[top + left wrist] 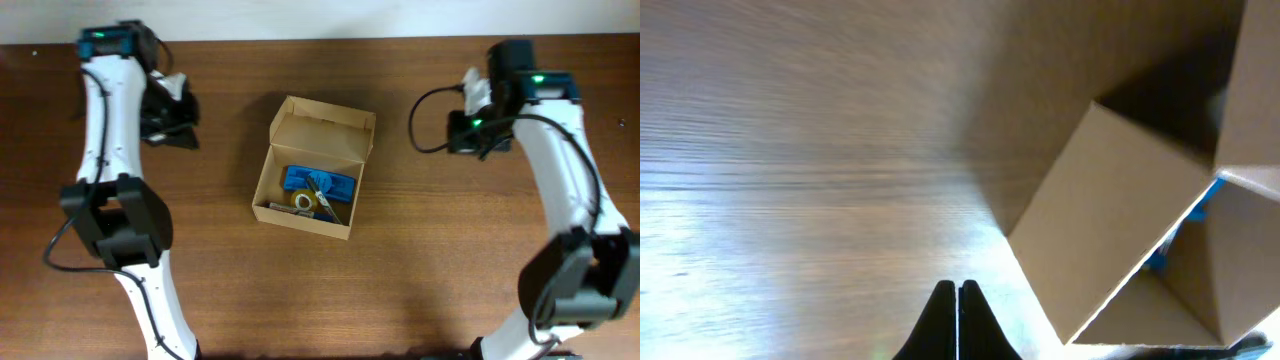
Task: Pack container
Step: 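Bring both grippers to the box's back corners at the lid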
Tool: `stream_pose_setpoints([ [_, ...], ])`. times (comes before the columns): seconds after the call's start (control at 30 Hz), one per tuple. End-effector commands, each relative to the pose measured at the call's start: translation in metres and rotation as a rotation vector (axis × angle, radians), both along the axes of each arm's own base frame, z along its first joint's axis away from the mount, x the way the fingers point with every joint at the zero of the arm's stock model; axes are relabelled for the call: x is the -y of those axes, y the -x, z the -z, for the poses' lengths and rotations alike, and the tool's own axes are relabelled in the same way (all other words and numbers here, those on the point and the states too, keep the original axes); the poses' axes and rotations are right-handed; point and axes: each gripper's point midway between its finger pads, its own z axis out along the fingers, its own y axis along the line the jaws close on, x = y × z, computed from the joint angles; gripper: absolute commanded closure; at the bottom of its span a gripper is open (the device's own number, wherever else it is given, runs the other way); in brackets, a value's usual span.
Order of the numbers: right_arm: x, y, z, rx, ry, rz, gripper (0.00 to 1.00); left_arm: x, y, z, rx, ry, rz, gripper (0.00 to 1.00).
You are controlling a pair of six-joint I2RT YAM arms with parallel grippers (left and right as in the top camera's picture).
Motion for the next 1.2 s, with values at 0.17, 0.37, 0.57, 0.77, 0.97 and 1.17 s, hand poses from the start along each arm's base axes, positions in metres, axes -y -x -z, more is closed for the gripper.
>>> stream_pose_setpoints([
  [0.17,-0.064,-0.021,0.047,-0.022,-0.148,-0.067,0.96,0.032,0.015,0.032,-0.048,0.026,0.103,0.98],
  [0.37,-0.101,-0.05,0.082,0.021,-0.26,-0.103,0.96,0.033,0.017,0.037,-0.056,0.026,0.105,0.98],
  [0.57,-0.12,-0.068,0.099,0.052,-0.359,-0.109,0.96,0.033,0.014,0.038,-0.048,0.025,0.104,0.96],
  [0.77,-0.14,-0.095,0.074,0.204,-0.482,-0.177,0.96,0.033,0.005,0.039,-0.018,0.018,0.064,0.92],
  [0.97,-0.153,-0.109,0.055,0.281,-0.573,-0.202,0.96,0.033,-0.002,0.04,0.008,0.016,0.051,0.88],
  [1.17,-0.139,-0.111,0.06,0.269,-0.549,-0.164,0.96,0.033,-0.02,0.042,0.069,0.01,0.008,0.88],
])
